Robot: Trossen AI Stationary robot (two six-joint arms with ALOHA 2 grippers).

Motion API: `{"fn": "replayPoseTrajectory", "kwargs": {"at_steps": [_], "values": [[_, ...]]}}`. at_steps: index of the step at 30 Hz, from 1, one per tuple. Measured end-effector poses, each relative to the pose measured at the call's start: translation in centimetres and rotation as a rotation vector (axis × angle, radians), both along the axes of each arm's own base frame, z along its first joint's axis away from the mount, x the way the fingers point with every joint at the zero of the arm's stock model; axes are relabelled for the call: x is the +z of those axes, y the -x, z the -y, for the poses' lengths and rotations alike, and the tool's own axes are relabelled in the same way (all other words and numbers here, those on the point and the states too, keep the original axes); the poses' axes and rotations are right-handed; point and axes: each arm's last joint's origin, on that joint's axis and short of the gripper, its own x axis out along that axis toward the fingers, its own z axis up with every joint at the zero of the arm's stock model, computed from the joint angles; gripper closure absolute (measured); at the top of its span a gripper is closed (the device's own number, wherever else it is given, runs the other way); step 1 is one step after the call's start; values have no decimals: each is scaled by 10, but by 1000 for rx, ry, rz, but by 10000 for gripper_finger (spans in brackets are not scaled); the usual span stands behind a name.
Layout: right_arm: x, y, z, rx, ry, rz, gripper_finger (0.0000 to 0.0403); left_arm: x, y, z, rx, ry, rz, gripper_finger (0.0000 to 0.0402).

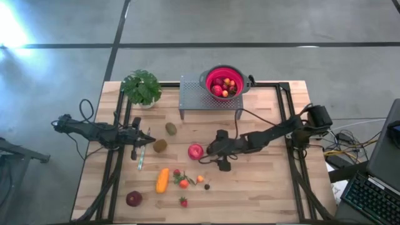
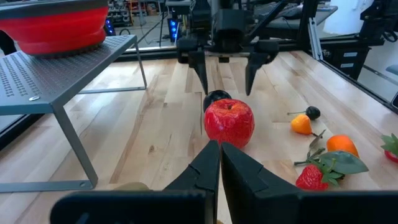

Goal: Pick & Place Fruit
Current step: Put the black plum into the strainer bowl on the shelf

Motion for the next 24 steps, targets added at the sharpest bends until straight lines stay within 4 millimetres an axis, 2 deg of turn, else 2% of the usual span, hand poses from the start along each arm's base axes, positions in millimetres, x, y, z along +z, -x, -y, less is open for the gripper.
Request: {"fn": "replayPoseTrajectory", "kwargs": {"at_steps": [15,24], "values": [[-31,-7,6,-72,56,-85,35,0,0,0,0,0,0,381],[-30,-7,7,-78,61,-83,35,0,0,0,0,0,0,380]]}}
